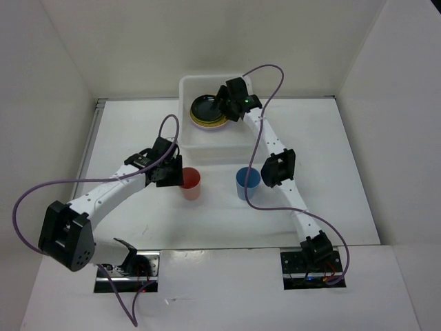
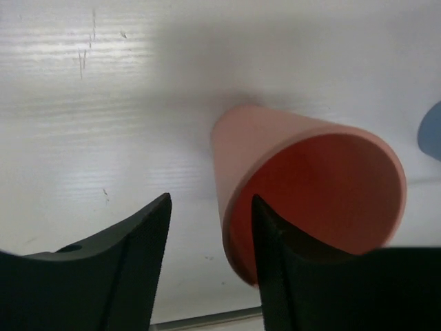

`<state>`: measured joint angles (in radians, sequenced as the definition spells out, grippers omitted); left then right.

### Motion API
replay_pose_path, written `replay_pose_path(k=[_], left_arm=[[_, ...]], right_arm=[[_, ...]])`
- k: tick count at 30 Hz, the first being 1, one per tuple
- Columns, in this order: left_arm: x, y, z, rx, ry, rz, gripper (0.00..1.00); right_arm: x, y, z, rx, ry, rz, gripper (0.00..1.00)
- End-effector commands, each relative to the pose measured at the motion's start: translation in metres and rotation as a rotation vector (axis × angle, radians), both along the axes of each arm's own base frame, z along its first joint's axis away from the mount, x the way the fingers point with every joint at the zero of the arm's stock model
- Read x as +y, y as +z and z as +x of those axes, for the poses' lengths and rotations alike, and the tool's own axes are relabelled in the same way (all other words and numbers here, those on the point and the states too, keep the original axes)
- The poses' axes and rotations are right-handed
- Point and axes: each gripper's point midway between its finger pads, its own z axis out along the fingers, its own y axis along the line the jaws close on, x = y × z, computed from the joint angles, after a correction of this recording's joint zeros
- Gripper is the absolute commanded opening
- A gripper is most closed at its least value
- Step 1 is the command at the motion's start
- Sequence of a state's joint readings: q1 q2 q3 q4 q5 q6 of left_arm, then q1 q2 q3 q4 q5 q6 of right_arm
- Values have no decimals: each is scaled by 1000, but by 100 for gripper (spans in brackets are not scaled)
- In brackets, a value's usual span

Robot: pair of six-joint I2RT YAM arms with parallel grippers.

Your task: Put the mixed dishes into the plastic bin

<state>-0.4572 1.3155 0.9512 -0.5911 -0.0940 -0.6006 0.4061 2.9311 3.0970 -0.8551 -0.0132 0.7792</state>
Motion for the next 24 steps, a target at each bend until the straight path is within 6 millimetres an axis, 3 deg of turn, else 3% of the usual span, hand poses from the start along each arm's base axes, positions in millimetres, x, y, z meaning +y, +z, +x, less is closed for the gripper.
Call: replay_pose_path(k=[1, 2, 3, 4, 5, 6, 8, 9, 10, 11, 12, 16, 17, 19, 20, 21, 22, 24], left_arm=[[-3, 15, 28, -84, 11, 36, 54], [-1, 10, 29, -77, 9, 55, 47], [-3, 9, 32, -70, 8, 59, 37], [-4, 8, 29, -62, -1, 63, 16], [-7, 13, 35, -74, -1, 57, 8], [-8, 14, 31, -63, -7, 71, 0], [-7, 19, 28, -62, -29, 95, 0], [-9, 32, 30, -87, -31, 95, 0], [-5, 37, 23, -71, -40, 109, 0], [-6, 52, 20, -103, -45, 100, 0], [-6, 71, 20, -133, -51, 91, 0], [-11, 138, 25, -258, -82, 29, 0], [-19, 168, 39, -317, -91, 11, 0], [-13, 189, 57, -363, -82, 82, 0], [-18, 183, 72, -343, -94, 117, 0], [-14, 207, 87, -388, -84, 119, 0], [-21, 198, 104, -368, -88, 144, 0], [-23, 203, 123, -381, -78, 158, 0]], right_arm=[[-17, 83, -2, -142, 8, -55, 88], [-23, 101, -1, -178, -8, -72, 89], [-23, 134, -9, -224, -2, -74, 91], [-26, 150, -15, -249, 14, -92, 91], [-31, 166, -18, -272, 9, -103, 92], [-38, 201, -27, -323, -2, -103, 93], [-50, 229, -42, -350, 0, -140, 95], [-64, 265, -55, -402, -34, -148, 97], [-74, 276, -66, -402, -52, -172, 97], [-78, 289, -76, -413, -71, -182, 99], [-94, 317, -91, -448, -119, -189, 99], [-113, 348, -129, -452, -130, -193, 99], [-117, 346, -137, -426, -129, -198, 99], [-122, 354, -154, -420, -129, -206, 99], [-126, 355, -159, -423, -122, -237, 99], [-119, 358, -166, -430, -95, -242, 99], [-122, 369, -178, -442, -108, -248, 99], [-114, 385, -196, -480, -94, -231, 99]])
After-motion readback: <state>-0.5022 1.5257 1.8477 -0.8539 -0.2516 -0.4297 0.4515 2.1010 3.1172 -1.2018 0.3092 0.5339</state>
